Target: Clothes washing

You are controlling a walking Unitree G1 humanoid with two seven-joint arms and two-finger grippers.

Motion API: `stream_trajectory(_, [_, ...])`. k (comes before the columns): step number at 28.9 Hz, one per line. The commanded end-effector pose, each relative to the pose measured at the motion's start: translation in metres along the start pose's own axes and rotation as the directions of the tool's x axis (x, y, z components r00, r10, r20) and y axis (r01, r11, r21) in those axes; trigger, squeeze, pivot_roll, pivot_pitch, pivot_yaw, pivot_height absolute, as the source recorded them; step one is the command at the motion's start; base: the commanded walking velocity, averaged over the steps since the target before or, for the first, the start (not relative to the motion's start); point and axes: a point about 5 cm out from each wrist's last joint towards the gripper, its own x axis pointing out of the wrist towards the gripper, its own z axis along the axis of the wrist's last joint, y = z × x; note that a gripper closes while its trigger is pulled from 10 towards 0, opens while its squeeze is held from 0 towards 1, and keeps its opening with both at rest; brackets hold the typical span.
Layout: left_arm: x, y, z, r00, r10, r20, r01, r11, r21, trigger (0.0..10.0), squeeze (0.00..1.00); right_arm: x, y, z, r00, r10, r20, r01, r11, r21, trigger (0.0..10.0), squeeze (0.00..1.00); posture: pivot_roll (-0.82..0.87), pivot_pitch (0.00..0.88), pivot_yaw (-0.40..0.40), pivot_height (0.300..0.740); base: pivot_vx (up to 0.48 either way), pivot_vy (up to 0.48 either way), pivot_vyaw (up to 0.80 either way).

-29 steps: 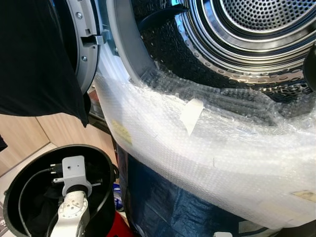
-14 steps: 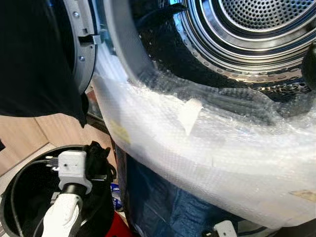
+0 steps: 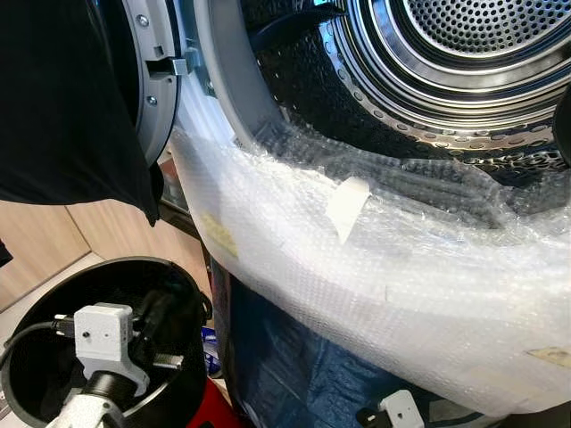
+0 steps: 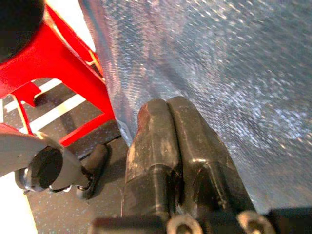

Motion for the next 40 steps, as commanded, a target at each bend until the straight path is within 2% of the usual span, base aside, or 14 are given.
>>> stream_trajectory(1, [-0.001, -0.011, 0.006, 0.989, -0.145, -0.038, 0.144, 0.989, -0.030, 10.0, 0.00, 0.000, -0.005, 0.006, 1.000, -0.002, 0.009, 0.002, 1.000, -0.005, 10.0, 0.00, 0.20, 0.066, -0.042, 0.740, 0.000, 0.000, 0.00])
stream_trajectory(2, [-0.001, -0.011, 0.006, 0.989, -0.145, -0.038, 0.144, 0.989, -0.030, 10.0, 0.00, 0.000, -0.005, 0.006, 1.000, -0.002, 0.009, 0.002, 1.000, -0.005, 10.0, 0.00, 0.20, 0.066, -0.042, 0.740, 0.000, 0.000, 0.00])
stream_trajectory(3, [-0.001, -0.016, 0.009, 0.963, -0.252, -0.092, 0.254, 0.967, 0.005, 10.0, 0.00, 0.001, -0.008, 0.009, 1.000, 0.004, 0.016, -0.003, 1.000, -0.009, 10.0, 0.00, 0.20, 0.064, -0.041, 0.740, 0.000, 0.000, 0.00])
stream_trajectory(5, [-0.003, -0.021, 0.010, 0.929, -0.341, -0.147, 0.346, 0.938, 0.014, 10.0, 0.00, 0.001, -0.008, 0.011, 1.000, 0.015, 0.022, -0.014, 1.000, -0.010, 10.0, 0.00, 0.19, 0.064, -0.037, 0.740, 0.000, 0.000, 0.00])
stream_trajectory(8, [-0.005, -0.024, 0.013, 0.894, -0.408, -0.182, 0.417, 0.909, 0.007, 10.0, 0.00, 0.001, -0.008, 0.012, 0.999, 0.017, 0.029, -0.017, 1.000, -0.004, 10.0, 0.00, 0.19, 0.062, -0.034, 0.740, 0.000, 0.000, 0.00])
stream_trajectory(14, [-0.010, -0.035, 0.017, 0.711, -0.615, -0.341, 0.650, 0.760, -0.013, 10.0, 0.00, -0.002, -0.005, 0.003, 0.999, 0.031, 0.012, -0.031, 0.999, 0.012, 10.0, 0.00, 0.18, 0.045, -0.012, 0.740, 0.000, 0.000, 0.00])
stream_trajectory(16, [-0.010, -0.036, 0.017, 0.686, -0.632, -0.360, 0.674, 0.739, -0.012, 10.0, 0.00, -0.002, -0.003, 0.001, 0.999, 0.033, 0.002, -0.033, 0.999, 0.012, 10.0, 0.00, 0.18, 0.043, -0.011, 0.740, 0.000, 0.000, 0.00])
stream_trajectory(17, [-0.011, -0.036, 0.018, 0.645, -0.661, -0.383, 0.710, 0.704, -0.019, 10.0, 0.00, -0.003, -0.001, -0.002, 0.999, 0.052, -0.012, -0.052, 0.999, 0.003, 10.0, 0.00, 0.18, 0.038, -0.006, 0.740, 0.000, 0.000, 0.00])
stream_trajectory(19, [-0.001, -0.028, 0.013, 0.643, -0.620, -0.450, 0.715, 0.696, 0.062, 10.0, 0.00, -0.004, 0.000, -0.004, 0.998, 0.065, -0.019, -0.065, 0.998, 0.000, 10.0, 0.00, 0.17, 0.026, -0.001, 0.740, 0.000, 0.000, 0.00])
stream_trajectory(22, [0.009, -0.021, 0.001, 0.638, -0.569, -0.519, 0.709, 0.697, 0.109, 10.0, 0.00, -0.005, 0.000, -0.005, 0.996, 0.080, -0.033, -0.081, 0.997, -0.016, 10.0, 0.00, 0.16, 0.019, 0.001, 0.740, 0.000, 0.000, 0.00])
stream_trajectory(26, [0.021, -0.026, -0.023, 0.586, -0.560, -0.586, 0.757, 0.636, 0.150, 10.0, 0.00, -0.007, -0.004, -0.001, 0.991, 0.132, -0.025, -0.132, 0.991, -0.019, 10.0, 0.00, 0.14, 0.008, 0.004, 0.740, 0.000, 0.000, 0.00])
stream_trajectory(28, [0.029, -0.031, -0.030, 0.580, -0.567, -0.585, 0.763, 0.629, 0.147, 10.0, 0.00, -0.008, -0.007, 0.003, 0.986, 0.164, -0.018, -0.165, 0.986, -0.033, 10.0, 0.07, 0.14, 0.016, 0.004, 0.740, 0.000, 0.000, 0.00])
stream_trajectory(29, [0.030, -0.035, -0.033, 0.567, -0.576, -0.589, 0.776, 0.614, 0.146, 10.0, 0.00, -0.009, -0.006, 0.005, 0.976, 0.216, -0.013, -0.216, 0.976, -0.027, 10.0, 1.00, 0.12, 0.027, 0.006, 0.740, 0.000, 0.000, 0.00])
stream_trajectory(40, [0.047, -0.050, -0.043, 0.580, -0.601, -0.550, 0.786, 0.590, 0.185, 10.0, 0.00, -0.021, 0.014, -0.001, 0.849, 0.528, -0.029, -0.529, 0.848, -0.031, 10.0, 1.00, 0.11, 0.055, 0.002, 0.740, 0.000, 0.000, 0.00])
